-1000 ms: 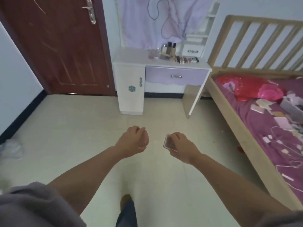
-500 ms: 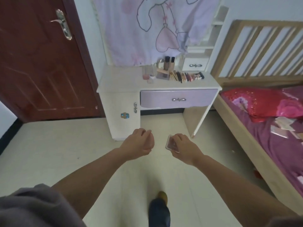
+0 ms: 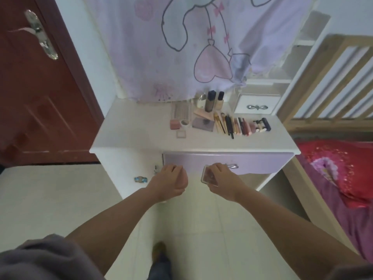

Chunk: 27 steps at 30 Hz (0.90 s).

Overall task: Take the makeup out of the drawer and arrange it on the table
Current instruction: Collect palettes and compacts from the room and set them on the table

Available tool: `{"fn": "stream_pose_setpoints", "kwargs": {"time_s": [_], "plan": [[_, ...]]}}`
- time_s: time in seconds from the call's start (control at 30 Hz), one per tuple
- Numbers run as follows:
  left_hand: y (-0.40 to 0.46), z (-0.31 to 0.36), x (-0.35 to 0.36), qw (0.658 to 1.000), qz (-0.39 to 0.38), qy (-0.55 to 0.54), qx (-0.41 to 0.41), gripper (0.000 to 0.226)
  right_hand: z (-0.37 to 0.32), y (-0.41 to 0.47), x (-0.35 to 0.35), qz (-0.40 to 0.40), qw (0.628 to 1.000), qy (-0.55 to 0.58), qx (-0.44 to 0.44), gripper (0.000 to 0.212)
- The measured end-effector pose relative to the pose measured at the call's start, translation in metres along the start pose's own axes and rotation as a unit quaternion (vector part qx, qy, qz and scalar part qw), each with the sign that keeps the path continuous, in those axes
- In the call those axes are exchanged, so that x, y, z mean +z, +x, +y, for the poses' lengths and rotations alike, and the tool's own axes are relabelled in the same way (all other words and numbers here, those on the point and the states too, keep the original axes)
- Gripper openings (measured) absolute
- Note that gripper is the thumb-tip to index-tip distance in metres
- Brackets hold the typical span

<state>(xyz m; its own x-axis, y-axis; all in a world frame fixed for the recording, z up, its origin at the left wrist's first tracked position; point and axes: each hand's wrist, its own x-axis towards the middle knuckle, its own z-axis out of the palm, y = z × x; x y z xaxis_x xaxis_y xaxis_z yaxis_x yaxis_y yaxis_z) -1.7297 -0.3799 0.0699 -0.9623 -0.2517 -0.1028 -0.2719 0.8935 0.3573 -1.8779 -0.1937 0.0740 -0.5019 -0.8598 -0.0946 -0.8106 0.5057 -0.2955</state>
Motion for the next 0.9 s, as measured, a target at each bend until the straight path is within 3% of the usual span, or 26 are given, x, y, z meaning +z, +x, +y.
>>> {"fn": "stream_pose_setpoints", "kwargs": {"time_s": [0.43,0.7,0.9], "plan": [[0.232,-0.047,-0.008,0.996,-0.061,0.026,0.060,0.079,0.091,0.180,-0.010,-0.042,0.995,0.027,0.086,0.045],[0.284,-0.049,0.018,0.994,-0.080,0.048,0.057,0.078,0.135,0.228,0.001,-0.113,0.993,-0.031,0.009,0.049],[0.286,-0.050,0.033,0.989,-0.096,0.097,0.060,0.081,0.152,0.228,0.009,-0.094,0.993,-0.046,-0.052,0.049]]}}
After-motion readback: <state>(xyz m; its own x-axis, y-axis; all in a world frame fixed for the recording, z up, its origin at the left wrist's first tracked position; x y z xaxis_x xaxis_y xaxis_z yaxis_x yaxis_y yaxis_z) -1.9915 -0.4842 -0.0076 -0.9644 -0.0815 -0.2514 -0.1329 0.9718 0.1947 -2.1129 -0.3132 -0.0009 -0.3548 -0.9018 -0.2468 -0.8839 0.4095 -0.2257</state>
